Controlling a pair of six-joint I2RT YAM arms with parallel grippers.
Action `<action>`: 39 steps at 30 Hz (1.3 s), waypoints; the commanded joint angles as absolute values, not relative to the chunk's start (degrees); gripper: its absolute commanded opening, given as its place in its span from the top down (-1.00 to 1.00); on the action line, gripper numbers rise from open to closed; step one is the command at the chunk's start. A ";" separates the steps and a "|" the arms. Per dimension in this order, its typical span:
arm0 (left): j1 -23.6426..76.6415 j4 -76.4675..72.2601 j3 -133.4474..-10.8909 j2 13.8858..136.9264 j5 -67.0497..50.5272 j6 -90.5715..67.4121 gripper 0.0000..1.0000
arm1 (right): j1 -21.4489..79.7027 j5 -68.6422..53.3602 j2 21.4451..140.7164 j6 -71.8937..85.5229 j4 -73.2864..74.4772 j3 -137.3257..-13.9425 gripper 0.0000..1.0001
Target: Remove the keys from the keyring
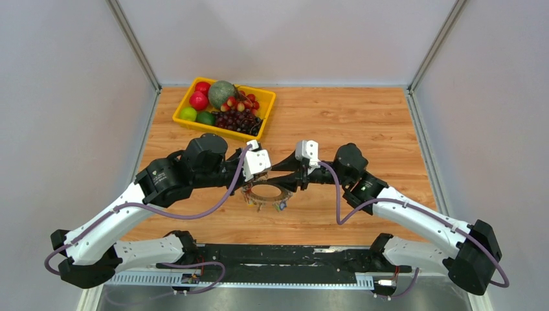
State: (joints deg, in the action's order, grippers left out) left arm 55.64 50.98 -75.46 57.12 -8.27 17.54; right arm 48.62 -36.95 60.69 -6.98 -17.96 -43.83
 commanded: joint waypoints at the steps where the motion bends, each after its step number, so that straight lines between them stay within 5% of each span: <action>1: 55.61 47.68 -78.55 56.75 -9.59 19.07 1.00 | 49.36 -40.81 61.85 -7.25 -20.80 -46.71 0.23; 22: 55.71 48.19 -78.95 56.12 -8.12 19.25 1.00 | 50.68 -43.02 62.34 -8.25 -18.47 -47.50 0.60; 31: 55.64 48.50 -79.63 55.73 -7.92 19.20 1.00 | 50.63 -41.78 61.66 -8.18 -17.67 -47.11 1.00; 39: 55.64 48.40 -79.42 55.58 -7.91 19.24 1.00 | 50.58 -34.04 61.45 -2.05 -16.63 -48.22 1.00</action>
